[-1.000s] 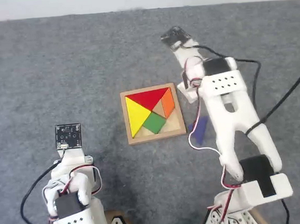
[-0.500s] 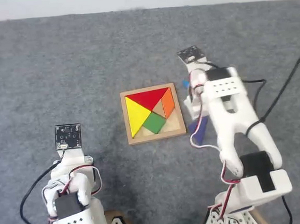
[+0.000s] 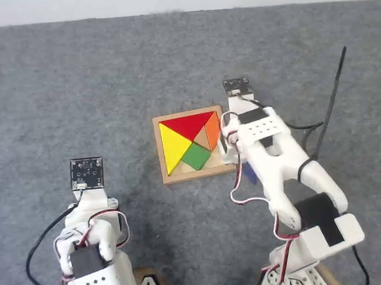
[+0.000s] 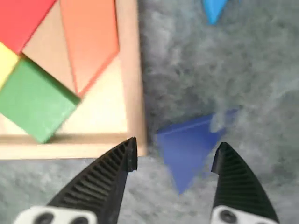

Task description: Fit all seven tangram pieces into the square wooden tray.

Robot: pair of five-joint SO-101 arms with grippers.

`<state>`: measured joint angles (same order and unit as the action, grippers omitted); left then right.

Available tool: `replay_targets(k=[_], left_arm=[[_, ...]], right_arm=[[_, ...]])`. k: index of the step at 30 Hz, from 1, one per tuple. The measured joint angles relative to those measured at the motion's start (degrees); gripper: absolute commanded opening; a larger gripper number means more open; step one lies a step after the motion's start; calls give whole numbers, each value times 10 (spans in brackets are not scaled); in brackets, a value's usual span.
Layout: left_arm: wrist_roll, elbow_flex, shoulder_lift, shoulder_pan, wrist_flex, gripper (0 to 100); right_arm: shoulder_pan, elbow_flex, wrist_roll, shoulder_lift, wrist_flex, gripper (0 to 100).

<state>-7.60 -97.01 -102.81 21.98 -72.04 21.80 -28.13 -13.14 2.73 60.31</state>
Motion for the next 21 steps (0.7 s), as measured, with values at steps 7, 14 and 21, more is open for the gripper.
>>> replay_targets(k=[7, 14, 21], left_arm=[[0, 0, 0, 0, 0, 15], [0, 0, 0, 0, 0, 15], [0, 0, 0, 0, 0, 15]], right_arm=[[11, -12, -69, 28, -49, 189], [-12, -11, -71, 31, -55, 184], [-25, -19, -79, 33, -62, 172]])
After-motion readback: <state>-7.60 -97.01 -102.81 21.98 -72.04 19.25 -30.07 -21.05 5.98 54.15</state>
